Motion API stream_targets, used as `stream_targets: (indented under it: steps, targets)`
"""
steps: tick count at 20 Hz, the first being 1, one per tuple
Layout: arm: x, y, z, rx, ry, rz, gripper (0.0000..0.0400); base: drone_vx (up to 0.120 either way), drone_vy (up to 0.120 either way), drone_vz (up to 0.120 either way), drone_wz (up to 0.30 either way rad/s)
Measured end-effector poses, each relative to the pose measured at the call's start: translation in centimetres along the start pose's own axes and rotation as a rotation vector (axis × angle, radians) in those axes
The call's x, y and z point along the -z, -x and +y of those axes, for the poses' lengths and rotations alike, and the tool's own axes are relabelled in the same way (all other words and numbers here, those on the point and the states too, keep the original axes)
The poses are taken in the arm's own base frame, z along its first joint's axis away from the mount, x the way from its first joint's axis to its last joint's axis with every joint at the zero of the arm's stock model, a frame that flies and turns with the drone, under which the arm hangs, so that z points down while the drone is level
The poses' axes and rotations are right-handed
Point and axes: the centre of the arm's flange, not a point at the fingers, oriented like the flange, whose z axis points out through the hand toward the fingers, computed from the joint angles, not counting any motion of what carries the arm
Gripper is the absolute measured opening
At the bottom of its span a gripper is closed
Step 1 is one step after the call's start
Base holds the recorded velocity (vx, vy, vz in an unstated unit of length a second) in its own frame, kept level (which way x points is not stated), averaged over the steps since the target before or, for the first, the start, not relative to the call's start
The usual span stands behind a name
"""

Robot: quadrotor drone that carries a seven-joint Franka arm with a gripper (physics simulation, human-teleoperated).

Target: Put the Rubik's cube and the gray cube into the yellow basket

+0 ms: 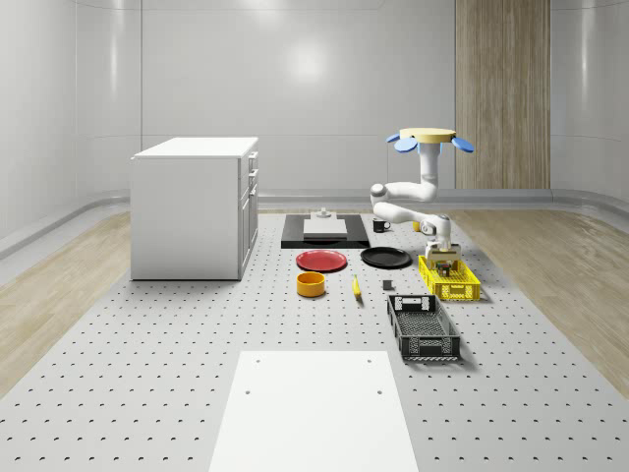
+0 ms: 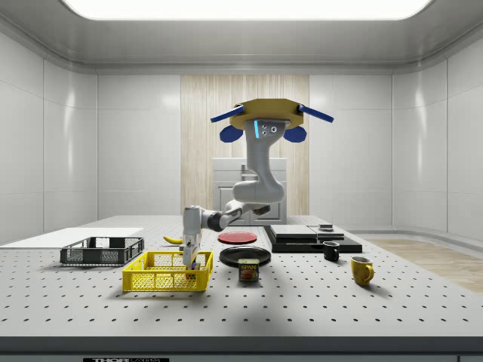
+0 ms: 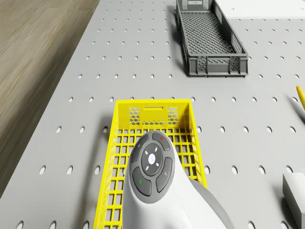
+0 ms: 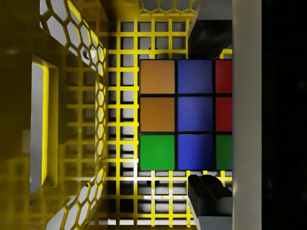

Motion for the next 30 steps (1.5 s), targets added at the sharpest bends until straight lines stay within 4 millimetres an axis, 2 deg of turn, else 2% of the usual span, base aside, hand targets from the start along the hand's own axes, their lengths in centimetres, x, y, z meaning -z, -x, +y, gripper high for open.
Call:
stream_targets:
  steps: [5,14,17,25,30]
  targets:
    - [1.2,0.0,0.0,0.0,0.0,0.0,0.0391,0.0,0.0,0.0,0.0]
    - [3.5,0.0,0.0,0.0,0.0,0.0,0.0399,0.0,-0.004,0.116,0.0]
    - [3.8,0.0,0.0,0.0,0.0,0.0,0.04,0.0,-0.12,0.107,0.0]
    - [3.9,0.0,0.0,0.0,0.0,0.0,0.04,0.005,-0.12,0.0,0.0]
    - [4.0,0.0,0.0,0.0,0.0,0.0,0.04,0.12,-0.12,0.0,0.0]
